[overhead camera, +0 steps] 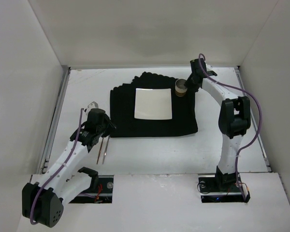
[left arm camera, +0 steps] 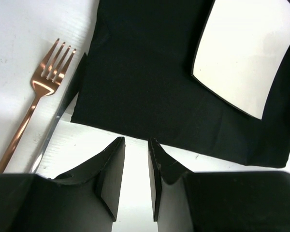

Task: Set the dinner table for one person

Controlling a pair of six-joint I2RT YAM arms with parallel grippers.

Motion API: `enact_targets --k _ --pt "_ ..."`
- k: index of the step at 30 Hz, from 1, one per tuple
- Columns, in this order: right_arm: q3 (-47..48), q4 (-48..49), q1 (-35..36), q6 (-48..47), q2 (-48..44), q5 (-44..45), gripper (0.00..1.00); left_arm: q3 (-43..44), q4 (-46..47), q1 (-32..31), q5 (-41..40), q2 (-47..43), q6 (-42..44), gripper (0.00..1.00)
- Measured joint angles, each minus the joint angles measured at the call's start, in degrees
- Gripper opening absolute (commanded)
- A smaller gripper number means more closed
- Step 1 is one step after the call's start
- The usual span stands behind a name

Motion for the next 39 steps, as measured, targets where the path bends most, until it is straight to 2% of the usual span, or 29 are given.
enact_targets --k 6,10,12,14,15,17,19,22,26,30,36,38,39 --pt "-0.6 0.0 -0.2 -1.0 -1.4 0.0 0.57 0.0 -0.3 2.4 0.1 0.0 0.7 0.27" --pt "-4.8 0.0 -0.2 -2.5 -8.7 0.5 0.59 0.7 -1.7 4.3 0.1 -0.2 1.3 0.28" --pt "-8.7 0.2 0.3 -3.1 -15.5 1.2 0.50 1.5 -2.6 5.0 0.0 -0.5 1.5 0.28" --pt "-12.6 0.9 2.1 -3.8 -22.4 2.5 0.30 2.6 -3.7 5.7 -0.2 -1.0 1.7 0.26" --pt "-14.7 1.7 4.0 -4.0 -25.7 3.1 0.22 3.2 -4.3 6.0 -0.3 -1.3 1.8 0.22" --pt "-18.6 3.4 10.8 -3.8 -30.7 4.0 0.13 5.0 -6.1 6.9 -0.7 -2.1 2.1 0.15" --pt "-21.0 4.9 19.8 -2.9 -32.1 4.2 0.12 7.0 -8.0 8.0 -1.5 -2.8 2.6 0.12" --pt "-22.9 6.9 33.9 -0.9 -28.7 4.1 0.13 9.7 -11.1 9.9 -3.0 -4.1 3.1 0.12" --pt "-22.6 8.1 45.7 1.3 -20.5 3.4 0.17 12.6 -15.9 13.3 -4.4 -5.5 3.5 0.15" --pt "-19.1 8.6 50.8 1.6 -12.5 3.6 0.24 18.3 -21.8 16.3 -6.1 -5.7 3.8 0.17" --pt "-12.4 8.6 56.1 3.5 -5.0 5.0 0.25 30.1 -26.1 18.8 -7.6 -7.0 4.0 0.25" --pt "-11.9 8.0 57.7 5.0 -4.6 5.9 0.26 31.1 -26.5 18.4 -7.7 -7.9 4.4 0.24" --pt "-12.0 7.1 58.5 5.8 -5.0 6.5 0.26 30.7 -27.3 18.2 -7.6 -8.7 4.6 0.19"
